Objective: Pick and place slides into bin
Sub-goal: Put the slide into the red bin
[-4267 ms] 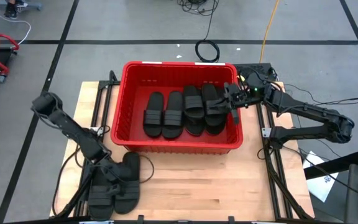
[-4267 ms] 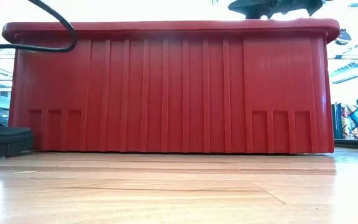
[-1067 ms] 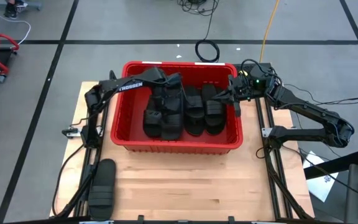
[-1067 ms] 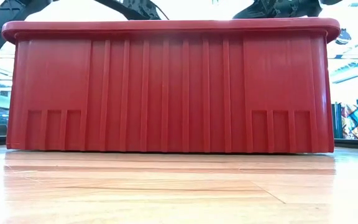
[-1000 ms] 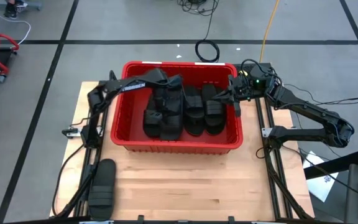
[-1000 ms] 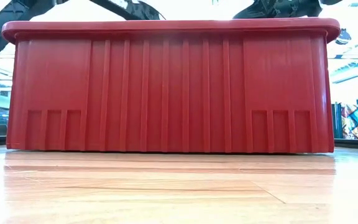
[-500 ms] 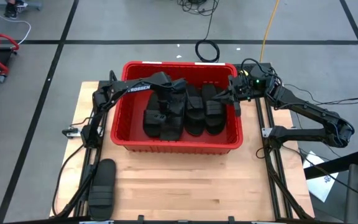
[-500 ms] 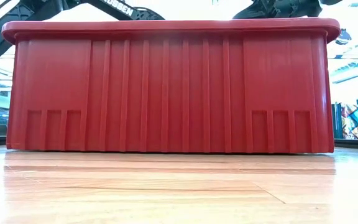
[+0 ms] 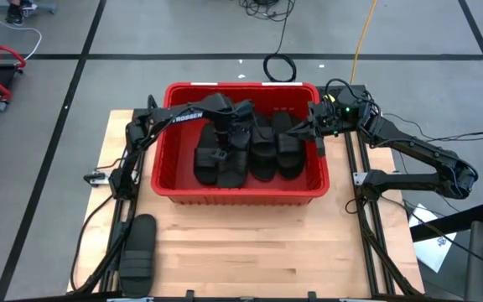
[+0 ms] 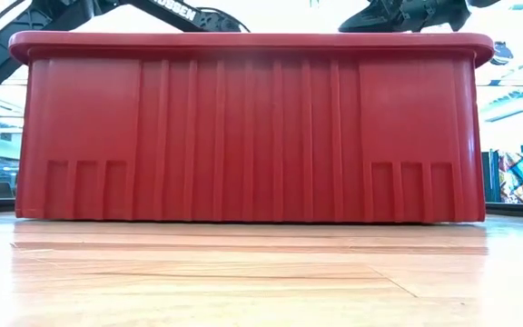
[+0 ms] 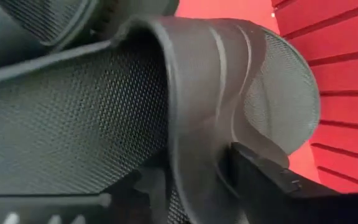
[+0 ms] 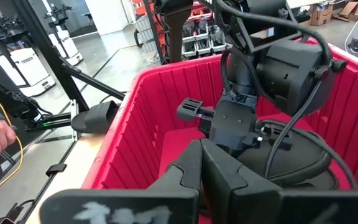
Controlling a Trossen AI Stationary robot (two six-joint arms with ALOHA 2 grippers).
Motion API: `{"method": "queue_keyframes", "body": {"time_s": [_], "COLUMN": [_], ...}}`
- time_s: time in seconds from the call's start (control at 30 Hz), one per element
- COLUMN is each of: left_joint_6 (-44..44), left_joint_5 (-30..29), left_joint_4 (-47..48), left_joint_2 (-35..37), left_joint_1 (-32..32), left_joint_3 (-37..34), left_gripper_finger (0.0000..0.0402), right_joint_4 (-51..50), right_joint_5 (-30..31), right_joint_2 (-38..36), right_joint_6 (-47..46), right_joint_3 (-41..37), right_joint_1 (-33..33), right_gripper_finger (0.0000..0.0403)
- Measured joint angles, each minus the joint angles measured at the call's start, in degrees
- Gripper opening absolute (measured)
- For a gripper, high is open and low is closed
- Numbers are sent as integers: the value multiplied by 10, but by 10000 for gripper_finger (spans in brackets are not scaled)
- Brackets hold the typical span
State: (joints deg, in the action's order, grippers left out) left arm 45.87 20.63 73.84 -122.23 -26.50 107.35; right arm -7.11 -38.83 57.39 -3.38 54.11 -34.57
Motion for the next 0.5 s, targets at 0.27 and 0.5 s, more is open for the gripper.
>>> {"method": "queue_keyframes", "body": {"time_s": [0.27, 0.5], "left_joint_6": [-13, -31], "left_joint_5": [-65, -99], "left_joint_4": [16, 49], "left_joint_2": [0, 0], "left_joint_1": [-2, -2], "left_joint_3": [61, 127], "left_gripper_finger": [225, 259], "right_joint_4": [0, 0], "right_joint_5": [0, -2], "right_joint_2": [0, 0], "right_joint_6": [0, 0], "right_joint_3": [0, 0], "right_joint_1": [0, 0], "right_gripper_finger": [0, 0]}}
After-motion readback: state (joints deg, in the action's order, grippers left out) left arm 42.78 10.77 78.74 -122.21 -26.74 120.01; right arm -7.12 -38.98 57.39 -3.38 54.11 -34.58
